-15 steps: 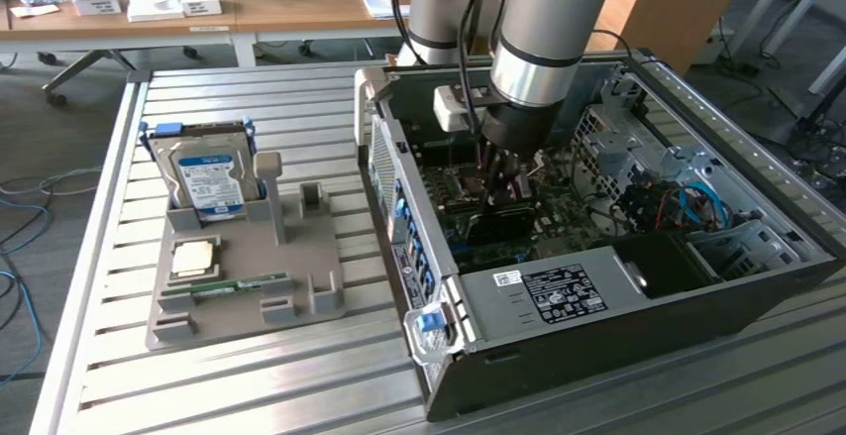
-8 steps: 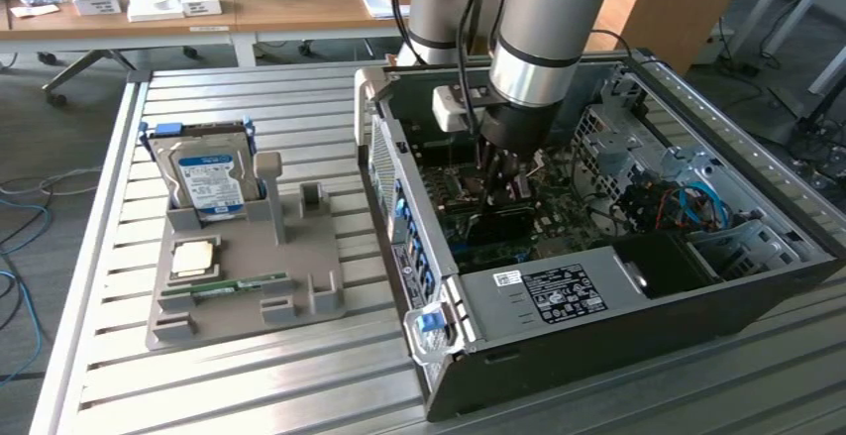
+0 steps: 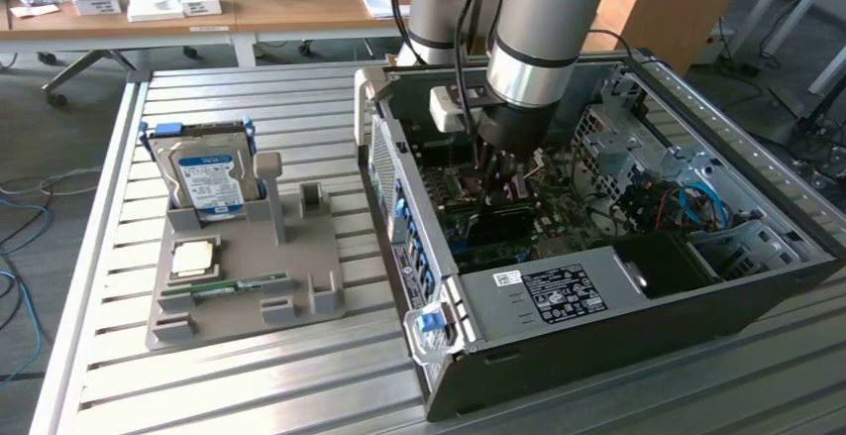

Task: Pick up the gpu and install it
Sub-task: 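Press down on the gpu until it lock into place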

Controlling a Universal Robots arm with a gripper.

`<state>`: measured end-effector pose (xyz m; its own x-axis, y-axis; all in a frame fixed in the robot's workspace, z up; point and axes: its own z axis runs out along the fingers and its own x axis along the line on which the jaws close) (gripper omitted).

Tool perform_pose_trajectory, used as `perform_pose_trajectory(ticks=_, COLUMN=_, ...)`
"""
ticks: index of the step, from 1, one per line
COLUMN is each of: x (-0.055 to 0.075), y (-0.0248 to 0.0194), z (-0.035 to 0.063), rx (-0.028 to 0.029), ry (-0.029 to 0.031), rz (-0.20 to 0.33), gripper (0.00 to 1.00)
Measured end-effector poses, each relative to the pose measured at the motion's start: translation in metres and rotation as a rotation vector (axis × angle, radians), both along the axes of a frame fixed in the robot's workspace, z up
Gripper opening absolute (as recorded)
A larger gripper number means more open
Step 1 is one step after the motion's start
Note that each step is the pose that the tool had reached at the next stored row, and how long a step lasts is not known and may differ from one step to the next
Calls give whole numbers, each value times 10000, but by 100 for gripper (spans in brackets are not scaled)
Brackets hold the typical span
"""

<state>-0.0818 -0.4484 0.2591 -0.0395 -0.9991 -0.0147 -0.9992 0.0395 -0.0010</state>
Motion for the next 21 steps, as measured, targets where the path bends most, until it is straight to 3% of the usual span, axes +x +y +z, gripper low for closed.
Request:
perform_pose_trajectory(ticks=5, x=-1, y=2, z=29, rx=24, ry=-8, rz=-3, gripper=11)
perform_pose_trajectory(ticks=7, x=-2, y=1, z=77, rx=2, ry=0, rz=-3, gripper=11)
perform_pose_trajectory(ticks=16, x=0, y=0, z=277, rx=2, ry=0, rz=-1, gripper=11)
perform_pose_trajectory(ticks=21, x=0, y=0, z=287, rx=1, ry=0, rz=-1, gripper=11)
